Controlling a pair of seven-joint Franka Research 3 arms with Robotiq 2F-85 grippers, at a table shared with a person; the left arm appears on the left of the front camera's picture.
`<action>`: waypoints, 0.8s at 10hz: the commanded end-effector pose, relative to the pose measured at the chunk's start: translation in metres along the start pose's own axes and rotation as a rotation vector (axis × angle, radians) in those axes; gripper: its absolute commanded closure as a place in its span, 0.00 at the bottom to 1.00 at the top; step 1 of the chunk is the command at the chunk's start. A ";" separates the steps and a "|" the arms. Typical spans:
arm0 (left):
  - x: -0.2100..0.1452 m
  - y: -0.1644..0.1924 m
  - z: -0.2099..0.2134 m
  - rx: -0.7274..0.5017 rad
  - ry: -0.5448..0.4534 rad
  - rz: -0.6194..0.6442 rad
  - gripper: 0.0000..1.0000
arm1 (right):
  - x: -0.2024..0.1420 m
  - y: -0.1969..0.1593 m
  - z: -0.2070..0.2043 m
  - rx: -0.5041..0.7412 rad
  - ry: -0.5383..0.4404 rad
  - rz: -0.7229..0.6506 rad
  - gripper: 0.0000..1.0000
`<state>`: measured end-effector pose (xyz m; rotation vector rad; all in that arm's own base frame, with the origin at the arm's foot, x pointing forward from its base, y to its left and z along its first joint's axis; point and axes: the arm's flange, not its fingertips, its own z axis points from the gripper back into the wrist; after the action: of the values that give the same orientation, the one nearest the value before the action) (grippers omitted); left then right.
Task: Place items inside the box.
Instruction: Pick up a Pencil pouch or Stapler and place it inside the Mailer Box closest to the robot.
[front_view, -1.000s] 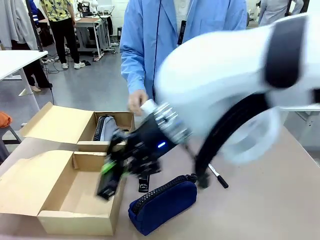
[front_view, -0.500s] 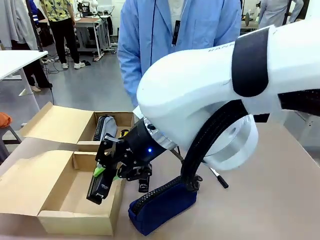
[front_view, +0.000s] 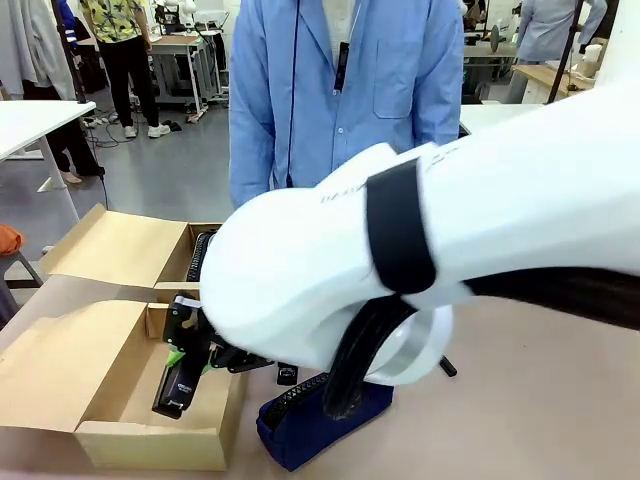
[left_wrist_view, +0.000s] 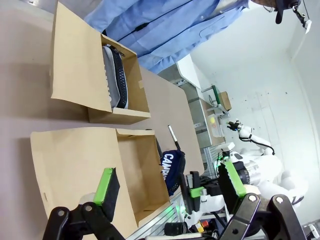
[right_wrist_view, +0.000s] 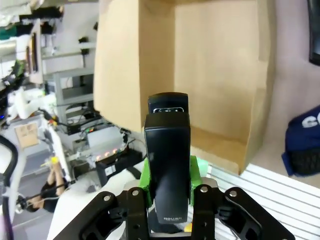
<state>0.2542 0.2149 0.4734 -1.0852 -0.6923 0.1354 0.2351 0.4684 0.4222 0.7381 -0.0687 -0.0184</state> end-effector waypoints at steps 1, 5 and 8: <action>0.000 -0.001 -0.001 -0.018 -0.013 -0.019 0.00 | 0.019 0.033 -0.028 -0.098 -0.032 -0.042 0.68; 0.000 -0.001 -0.001 -0.018 -0.013 -0.019 0.00 | 0.036 0.029 -0.041 -0.148 -0.031 -0.079 0.68; 0.000 -0.001 -0.001 -0.018 -0.013 -0.019 0.00 | 0.040 0.027 -0.047 -0.159 -0.015 -0.087 0.11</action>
<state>0.2542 0.2149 0.4734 -1.0854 -0.6924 0.1353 0.2763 0.4985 0.4036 0.5984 -0.0545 -0.0908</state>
